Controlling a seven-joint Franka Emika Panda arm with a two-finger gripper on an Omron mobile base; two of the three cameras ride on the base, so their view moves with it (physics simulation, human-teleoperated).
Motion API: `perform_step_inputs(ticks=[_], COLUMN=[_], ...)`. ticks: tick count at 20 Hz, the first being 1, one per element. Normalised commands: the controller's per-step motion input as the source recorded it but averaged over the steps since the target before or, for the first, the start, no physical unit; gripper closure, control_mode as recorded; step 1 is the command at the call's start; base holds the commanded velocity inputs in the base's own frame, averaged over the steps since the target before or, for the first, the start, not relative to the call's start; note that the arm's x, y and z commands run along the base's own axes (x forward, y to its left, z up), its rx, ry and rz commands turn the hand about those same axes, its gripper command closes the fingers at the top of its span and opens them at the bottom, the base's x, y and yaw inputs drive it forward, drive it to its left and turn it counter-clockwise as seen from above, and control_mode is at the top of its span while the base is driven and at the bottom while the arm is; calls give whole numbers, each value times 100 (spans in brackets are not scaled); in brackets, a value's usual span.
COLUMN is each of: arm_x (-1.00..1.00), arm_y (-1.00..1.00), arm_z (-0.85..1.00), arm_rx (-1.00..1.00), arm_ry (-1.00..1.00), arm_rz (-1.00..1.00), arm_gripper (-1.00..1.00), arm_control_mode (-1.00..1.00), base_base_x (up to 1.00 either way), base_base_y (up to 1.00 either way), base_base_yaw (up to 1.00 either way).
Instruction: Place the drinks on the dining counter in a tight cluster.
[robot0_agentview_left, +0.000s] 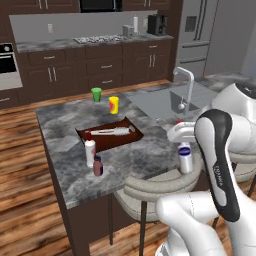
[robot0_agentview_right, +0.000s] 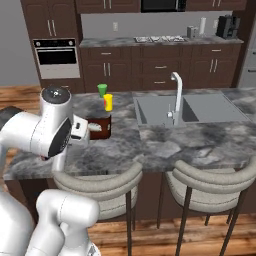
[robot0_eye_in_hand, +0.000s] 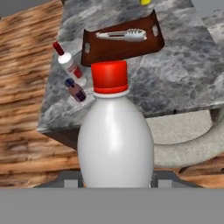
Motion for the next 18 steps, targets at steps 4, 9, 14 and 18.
perform_step_inputs(ticks=[4,9,14,18], arm_x=[38,5,10,52], arm_y=[3,32,67,42], arm_z=[-1,-3,-4,-23], arm_rx=[0,0,0,9], arm_ry=[-19,-21,-20,-7], arm_rz=[25,16,11,12], arm_gripper=[100,100,100,100], arm_control_mode=[-100,-100,-100,-100], base_base_x=[0,0,0,0], base_base_y=[0,0,0,0], base_base_yaw=[0,0,0,0])
